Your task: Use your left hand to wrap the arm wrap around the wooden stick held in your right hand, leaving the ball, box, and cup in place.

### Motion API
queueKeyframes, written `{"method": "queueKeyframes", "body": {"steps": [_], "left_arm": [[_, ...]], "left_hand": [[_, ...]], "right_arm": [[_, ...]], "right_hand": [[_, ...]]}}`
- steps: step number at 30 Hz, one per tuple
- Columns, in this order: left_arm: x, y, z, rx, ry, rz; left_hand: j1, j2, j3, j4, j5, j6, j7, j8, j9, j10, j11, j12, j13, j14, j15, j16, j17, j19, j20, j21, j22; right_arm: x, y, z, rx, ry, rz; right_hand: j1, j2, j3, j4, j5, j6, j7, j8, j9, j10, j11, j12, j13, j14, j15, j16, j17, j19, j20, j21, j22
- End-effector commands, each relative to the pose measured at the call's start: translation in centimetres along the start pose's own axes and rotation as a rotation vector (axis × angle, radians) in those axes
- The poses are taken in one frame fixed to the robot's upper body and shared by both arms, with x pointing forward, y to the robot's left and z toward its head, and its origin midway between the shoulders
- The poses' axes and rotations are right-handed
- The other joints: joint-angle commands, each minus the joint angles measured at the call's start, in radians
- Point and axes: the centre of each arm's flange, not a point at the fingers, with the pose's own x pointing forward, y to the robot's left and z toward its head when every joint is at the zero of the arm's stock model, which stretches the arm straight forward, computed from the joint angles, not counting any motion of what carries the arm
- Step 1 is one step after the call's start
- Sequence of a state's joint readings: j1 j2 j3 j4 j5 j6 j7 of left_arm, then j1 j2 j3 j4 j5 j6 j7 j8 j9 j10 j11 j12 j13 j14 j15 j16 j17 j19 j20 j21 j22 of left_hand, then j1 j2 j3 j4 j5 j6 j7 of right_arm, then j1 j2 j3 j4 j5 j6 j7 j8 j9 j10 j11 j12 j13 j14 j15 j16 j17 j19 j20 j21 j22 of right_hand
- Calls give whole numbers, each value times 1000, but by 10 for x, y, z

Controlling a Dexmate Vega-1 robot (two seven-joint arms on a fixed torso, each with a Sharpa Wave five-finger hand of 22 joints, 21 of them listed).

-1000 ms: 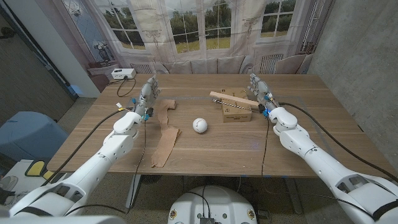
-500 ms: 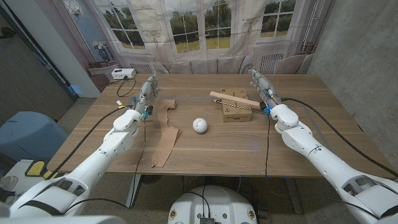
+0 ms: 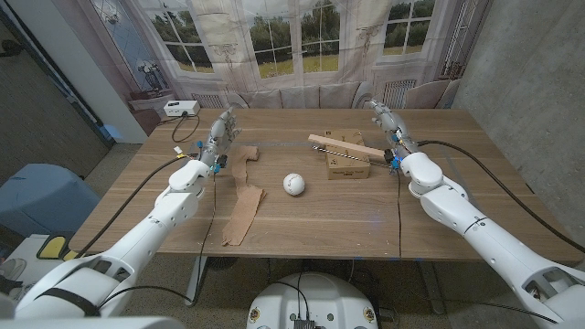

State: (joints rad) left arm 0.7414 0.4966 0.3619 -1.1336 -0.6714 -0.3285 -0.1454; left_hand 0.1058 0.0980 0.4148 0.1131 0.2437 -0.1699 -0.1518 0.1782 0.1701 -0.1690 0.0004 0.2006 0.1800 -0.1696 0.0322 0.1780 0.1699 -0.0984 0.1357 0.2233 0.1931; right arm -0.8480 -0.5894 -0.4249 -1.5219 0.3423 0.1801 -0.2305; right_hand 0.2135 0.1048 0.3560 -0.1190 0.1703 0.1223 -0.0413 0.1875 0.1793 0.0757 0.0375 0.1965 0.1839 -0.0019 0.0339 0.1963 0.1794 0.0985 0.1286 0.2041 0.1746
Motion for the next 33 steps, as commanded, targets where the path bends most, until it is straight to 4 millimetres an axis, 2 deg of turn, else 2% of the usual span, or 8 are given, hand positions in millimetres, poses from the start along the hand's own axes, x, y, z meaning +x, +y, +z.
{"method": "queueKeyframes", "body": {"steps": [1,33], "left_arm": [[5,-5,1,0,-6,-21],[-3,-18,5,7,-11,-35]], "left_hand": [[-1,1,0,-3,7,-33,-4,10,4,-52,5,10,3,-52,7,9,5,7,3,3,3],[-1,2,-1,-4,7,-31,-3,7,4,-50,5,7,3,-49,6,7,5,11,5,3,2]], "right_arm": [[-15,-1,16,-140,17,-31],[-41,8,39,-543,130,-62]], "right_hand": [[11,2,4,-8,6,9,0,9,3,10,-3,10,5,6,7,5,1,11,1,4,5],[28,7,12,-17,7,14,-1,6,3,18,-6,7,6,10,-2,2,1,17,3,3,4]]}}
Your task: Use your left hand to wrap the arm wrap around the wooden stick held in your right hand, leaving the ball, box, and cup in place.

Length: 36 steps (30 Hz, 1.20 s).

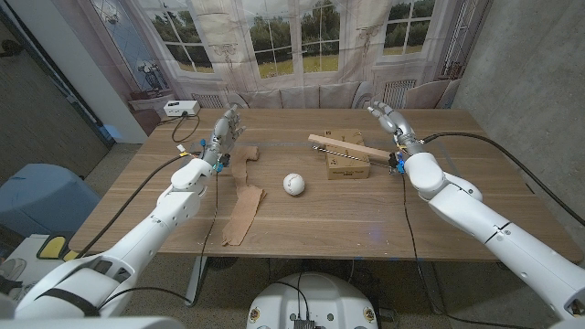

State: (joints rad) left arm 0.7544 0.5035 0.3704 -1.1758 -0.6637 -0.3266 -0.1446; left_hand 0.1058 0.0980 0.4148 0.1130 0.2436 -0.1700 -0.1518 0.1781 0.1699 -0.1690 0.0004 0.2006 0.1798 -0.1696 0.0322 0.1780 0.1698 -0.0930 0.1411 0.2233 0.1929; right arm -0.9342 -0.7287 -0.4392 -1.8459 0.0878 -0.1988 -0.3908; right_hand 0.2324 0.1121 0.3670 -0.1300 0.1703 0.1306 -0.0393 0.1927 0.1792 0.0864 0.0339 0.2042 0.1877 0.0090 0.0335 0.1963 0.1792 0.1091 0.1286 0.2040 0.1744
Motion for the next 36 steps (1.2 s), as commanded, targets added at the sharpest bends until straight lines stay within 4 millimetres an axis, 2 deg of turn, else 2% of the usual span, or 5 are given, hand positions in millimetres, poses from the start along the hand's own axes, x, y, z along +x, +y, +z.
{"method": "queueKeyframes", "body": {"steps": [1,21,36], "left_arm": [[-3,-6,0,0,1,-4],[-6,-12,3,8,9,-18],[-4,-14,2,8,13,-21]], "left_hand": [[-1,2,-1,-5,8,-31,-4,7,4,-51,6,6,3,-49,6,7,5,6,-1,3,3],[-2,2,-1,-5,8,-29,-3,7,4,-49,6,5,3,-48,5,6,5,7,-1,3,2],[-2,2,-2,-6,8,-28,-3,6,4,-48,7,5,3,-47,5,5,5,8,-1,3,2]], "right_arm": [[-11,-2,7,-164,58,-12],[-20,4,6,-330,166,-2],[-19,5,2,-396,227,19]], "right_hand": [[9,0,1,-7,7,7,-3,1,4,8,-5,-1,2,0,-2,2,2,7,2,3,4],[19,7,6,-9,9,3,-5,-2,4,3,-7,-5,2,2,-4,1,2,8,5,2,4],[33,15,15,-15,13,6,-2,-1,5,2,-10,-6,3,4,-5,0,1,10,8,1,4]]}}
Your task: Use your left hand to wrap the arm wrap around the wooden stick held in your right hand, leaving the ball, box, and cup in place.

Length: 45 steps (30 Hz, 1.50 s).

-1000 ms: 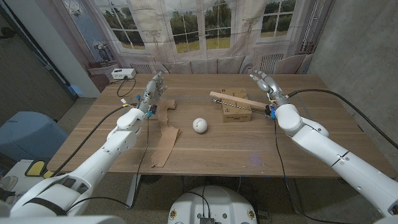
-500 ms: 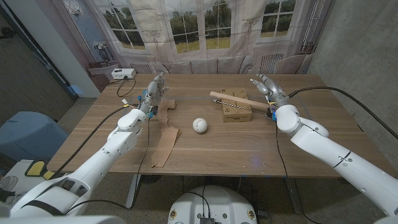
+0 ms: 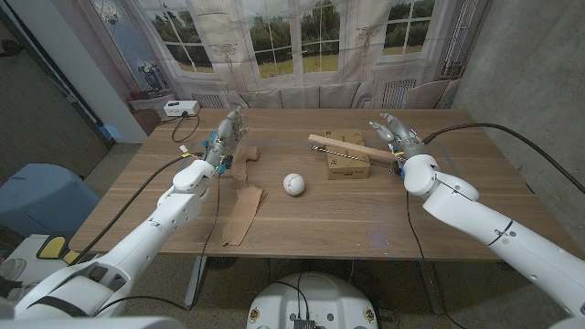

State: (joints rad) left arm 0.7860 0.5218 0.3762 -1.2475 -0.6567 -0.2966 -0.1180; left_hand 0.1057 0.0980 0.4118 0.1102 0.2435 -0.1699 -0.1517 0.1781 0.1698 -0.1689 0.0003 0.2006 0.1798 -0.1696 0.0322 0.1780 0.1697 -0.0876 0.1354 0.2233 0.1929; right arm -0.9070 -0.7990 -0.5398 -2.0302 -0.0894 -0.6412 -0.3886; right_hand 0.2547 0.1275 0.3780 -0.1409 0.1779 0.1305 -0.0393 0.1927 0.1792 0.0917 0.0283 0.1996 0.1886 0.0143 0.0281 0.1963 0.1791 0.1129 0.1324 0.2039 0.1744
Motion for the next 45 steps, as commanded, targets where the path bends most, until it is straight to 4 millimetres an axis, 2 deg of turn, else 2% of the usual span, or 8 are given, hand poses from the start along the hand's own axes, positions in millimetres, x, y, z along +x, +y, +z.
{"method": "queueKeyframes", "body": {"steps": [1,10,11,16,24,45], "left_arm": [[2,-3,0,0,2,-5],[5,-3,0,4,7,-9],[5,-4,0,4,6,-9],[7,-5,0,5,8,-15],[10,-6,-1,2,9,-23],[12,-5,-3,-3,10,-20]], "left_hand": [[-2,2,1,-3,8,-28,-3,6,4,-48,8,5,3,-47,5,5,5,2,4,3,2],[-2,3,1,-3,8,-27,-1,6,4,-47,10,4,3,-46,6,5,5,4,5,3,2],[-2,3,1,-3,8,-26,-1,6,4,-47,11,4,3,-46,5,5,5,4,5,3,2],[-2,3,1,-3,8,-26,0,6,4,-45,11,5,3,-45,5,5,5,4,5,3,2],[-2,3,1,-4,8,-24,2,6,4,-43,12,5,3,-44,6,5,5,5,4,3,2],[-3,2,-1,-4,9,-19,6,7,5,-41,12,4,3,-42,6,5,5,6,6,2,2]], "right_arm": [[0,1,-6,-79,68,15],[-1,1,-10,-98,90,38],[-1,1,-10,-102,89,44],[-2,2,-12,-121,108,59],[-4,2,-11,-158,122,76],[1,6,-12,-237,156,151]], "right_hand": [[13,0,5,-4,6,7,-2,-1,5,-3,-5,-2,2,-1,0,0,1,6,4,1,4],[23,2,11,-9,8,7,-2,-1,5,-5,-7,-3,2,4,-1,1,1,10,7,2,4],[25,2,12,-9,9,6,-2,-1,5,-5,1,-3,2,4,-1,1,1,10,7,2,4],[29,2,13,-11,9,5,-1,-2,5,-7,-6,-4,2,5,-1,1,1,12,8,2,4],[34,1,15,-12,10,3,-2,-3,5,-7,-4,-4,2,4,-2,0,1,11,8,1,4],[45,0,19,-14,10,-2,1,-4,6,-10,-3,-5,3,8,0,0,2,15,9,1,4]]}}
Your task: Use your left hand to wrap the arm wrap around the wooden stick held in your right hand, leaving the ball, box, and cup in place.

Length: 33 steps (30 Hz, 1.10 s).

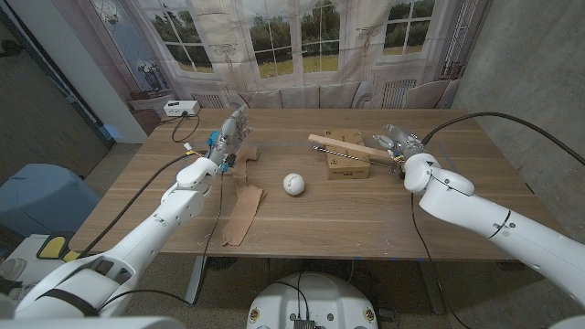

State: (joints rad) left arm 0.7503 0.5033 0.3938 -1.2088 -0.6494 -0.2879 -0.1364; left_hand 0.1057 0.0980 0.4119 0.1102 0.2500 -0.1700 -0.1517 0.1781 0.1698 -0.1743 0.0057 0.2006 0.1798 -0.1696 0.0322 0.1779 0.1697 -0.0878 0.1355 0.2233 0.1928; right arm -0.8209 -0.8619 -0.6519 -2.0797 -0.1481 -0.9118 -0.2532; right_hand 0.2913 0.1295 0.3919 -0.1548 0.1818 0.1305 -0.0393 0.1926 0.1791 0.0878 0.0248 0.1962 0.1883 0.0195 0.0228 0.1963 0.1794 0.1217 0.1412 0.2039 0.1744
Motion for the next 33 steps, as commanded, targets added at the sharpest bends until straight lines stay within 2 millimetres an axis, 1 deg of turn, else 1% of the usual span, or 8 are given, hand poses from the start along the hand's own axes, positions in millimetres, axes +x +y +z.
{"method": "queueKeyframes", "body": {"steps": [1,3,8,16,19,23,28,33], "left_arm": [[2,0,-1,-4,-1,-2],[3,0,-1,-3,0,-3],[5,0,-1,-3,2,-7],[6,0,-2,-5,3,-7],[7,-1,-3,-8,4,-9],[7,0,-3,-9,4,-8],[7,0,-4,-11,5,-8],[8,1,-6,-15,6,-8]], "left_hand": [[-3,2,-1,-4,2,-19,6,7,5,-35,6,4,3,-42,6,5,5,6,5,2,2],[-3,2,-1,-4,2,-19,6,7,5,-35,6,4,3,-42,5,5,5,7,5,2,2],[-3,3,-1,-4,2,-18,7,7,5,-35,7,4,3,-42,6,4,5,7,6,2,2],[-4,3,-1,-4,2,-18,6,6,5,-35,6,3,3,-43,6,4,5,7,6,1,2],[-4,3,-2,-4,2,-18,6,6,5,-35,6,3,3,-43,6,4,5,7,5,1,2],[-4,3,-2,-4,3,-18,6,6,5,-34,5,3,4,-43,6,4,5,7,6,1,2],[-4,3,-2,-4,3,-17,7,6,5,-34,5,3,4,-43,6,4,5,7,5,1,2],[-4,4,-2,-4,3,-16,9,6,5,-34,6,3,4,-43,7,4,5,7,5,1,2]], "right_arm": [[4,1,2,-60,12,43],[4,1,2,-61,18,49],[4,2,-1,-71,32,65],[1,2,0,-93,44,96],[-1,2,0,-100,45,108],[-2,3,1,-110,49,133],[-2,4,2,-121,53,152],[-2,3,3,-128,60,162]], "right_hand": [[9,-2,5,-1,6,-2,0,-4,6,-7,1,-2,3,3,4,0,1,6,0,1,4],[10,-2,6,-1,6,-4,1,-5,6,-8,4,-2,3,4,5,0,1,7,-1,1,4],[12,-3,6,-1,6,-5,1,-5,6,-8,0,-2,3,6,5,1,1,8,1,1,4],[15,-4,7,-1,6,-7,1,-5,6,-5,0,-1,3,13,9,3,1,11,4,2,4],[15,-5,7,-1,5,-7,1,-5,6,-3,7,0,3,17,10,4,2,14,5,3,4],[16,-6,6,0,5,-7,1,-4,6,-1,4,1,3,25,12,7,2,18,8,4,4],[15,-8,4,2,4,-10,0,-5,6,4,11,3,4,34,12,10,3,26,11,7,5],[16,-9,5,1,4,-10,1,-4,7,5,10,3,4,39,15,11,3,28,13,7,5]]}}
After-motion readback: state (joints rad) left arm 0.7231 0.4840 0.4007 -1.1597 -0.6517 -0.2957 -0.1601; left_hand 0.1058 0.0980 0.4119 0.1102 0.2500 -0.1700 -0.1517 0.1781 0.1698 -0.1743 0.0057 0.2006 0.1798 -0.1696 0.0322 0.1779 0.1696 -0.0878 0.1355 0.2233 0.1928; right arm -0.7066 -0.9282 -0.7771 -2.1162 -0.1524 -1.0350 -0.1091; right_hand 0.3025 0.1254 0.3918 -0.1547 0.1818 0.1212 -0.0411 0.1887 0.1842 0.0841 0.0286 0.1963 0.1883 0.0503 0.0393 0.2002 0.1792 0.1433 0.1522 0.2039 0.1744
